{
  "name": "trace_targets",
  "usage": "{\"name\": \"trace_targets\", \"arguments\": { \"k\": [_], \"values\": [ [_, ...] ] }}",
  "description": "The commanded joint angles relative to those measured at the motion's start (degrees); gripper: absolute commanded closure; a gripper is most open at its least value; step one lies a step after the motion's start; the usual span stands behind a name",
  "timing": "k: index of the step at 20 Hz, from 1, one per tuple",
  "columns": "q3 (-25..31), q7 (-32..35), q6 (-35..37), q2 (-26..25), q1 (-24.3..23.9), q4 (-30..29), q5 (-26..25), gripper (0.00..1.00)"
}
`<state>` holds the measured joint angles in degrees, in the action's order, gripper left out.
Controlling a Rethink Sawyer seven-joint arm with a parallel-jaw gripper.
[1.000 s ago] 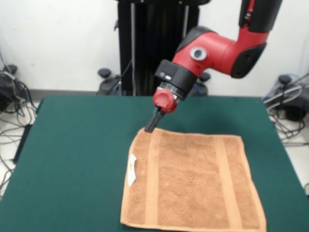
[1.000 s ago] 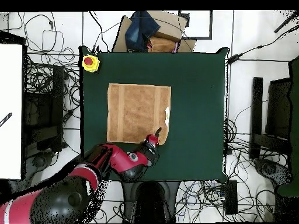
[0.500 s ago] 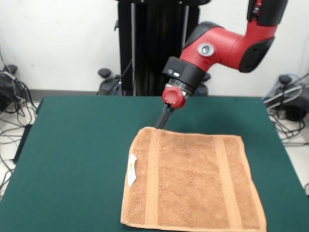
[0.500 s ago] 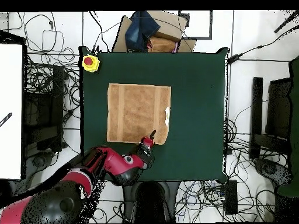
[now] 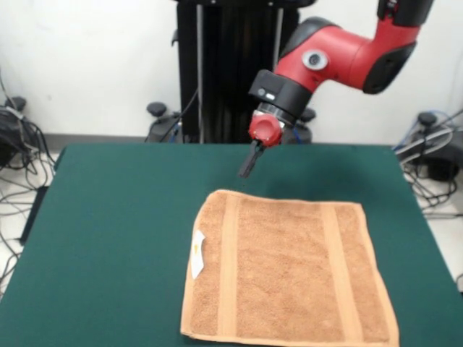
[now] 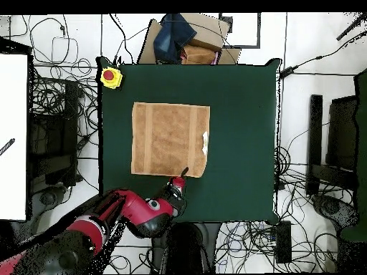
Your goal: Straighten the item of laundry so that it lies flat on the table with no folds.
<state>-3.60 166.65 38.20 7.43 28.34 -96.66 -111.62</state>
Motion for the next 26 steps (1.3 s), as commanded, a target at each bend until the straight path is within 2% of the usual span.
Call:
{"name": "trace_targets", "arguments": {
  "k": [1,7,15,22,26],
  "values": [
    [9.15,16.10,1.93,-3.56,-0.10,-1.28,-5.69,0.00],
    [9.79,17.12,5.53,-8.21,-2.07,3.02,-10.66,0.00],
    [10.93,16.08,7.66,-11.46,-3.64,8.01,-12.19,0.00],
    [11.71,15.28,7.79,-11.97,-3.80,10.37,-11.55,0.00],
    [12.18,15.21,7.93,-11.85,-3.29,11.43,-9.42,0.00]
  ]
}}
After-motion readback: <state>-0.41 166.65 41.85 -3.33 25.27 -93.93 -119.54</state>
